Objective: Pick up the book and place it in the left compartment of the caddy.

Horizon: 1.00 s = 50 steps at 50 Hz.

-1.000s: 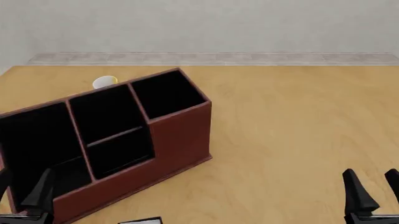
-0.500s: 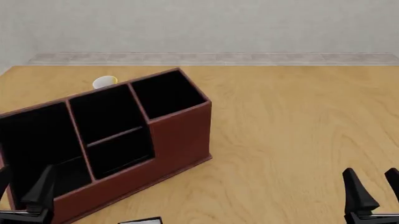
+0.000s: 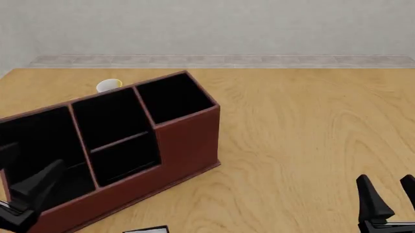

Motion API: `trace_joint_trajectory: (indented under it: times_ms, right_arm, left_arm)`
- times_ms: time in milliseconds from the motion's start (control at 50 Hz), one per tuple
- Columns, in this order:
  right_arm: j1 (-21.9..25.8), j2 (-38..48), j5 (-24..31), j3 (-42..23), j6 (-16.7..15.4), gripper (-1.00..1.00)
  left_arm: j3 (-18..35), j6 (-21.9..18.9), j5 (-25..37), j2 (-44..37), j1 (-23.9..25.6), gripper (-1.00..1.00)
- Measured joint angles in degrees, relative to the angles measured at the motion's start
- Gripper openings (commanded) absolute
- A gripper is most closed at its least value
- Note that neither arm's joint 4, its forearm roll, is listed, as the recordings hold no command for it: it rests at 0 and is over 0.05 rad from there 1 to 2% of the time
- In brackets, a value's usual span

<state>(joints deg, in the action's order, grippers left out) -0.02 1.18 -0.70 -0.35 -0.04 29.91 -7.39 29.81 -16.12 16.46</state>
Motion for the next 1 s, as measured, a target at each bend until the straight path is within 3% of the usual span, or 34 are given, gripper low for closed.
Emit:
trace_joint_trajectory:
  times_ms: [180, 460, 600, 1000]
  right_arm:
    - [0.0, 0.0, 0.0, 0.0, 0.0, 1.00]
    - [0.0, 0.0, 0.0, 0.0, 0.0, 1.00]
    - [0.0, 0.0, 0.0, 0.0, 0.0, 1.00]
    - [0.0, 0.0, 0.0, 0.0, 0.0, 1.00]
  left_arm:
    - [6.9, -3.5, 8.3, -4.5, 4.5, 1.00]
    - [12.3, -8.0, 18.2, -10.8, 14.6, 1.00]
    - [13.0, -8.8, 20.9, -13.2, 18.0, 1.00]
    - [8.7, -5.3, 21.6, -19.0, 26.9, 1.00]
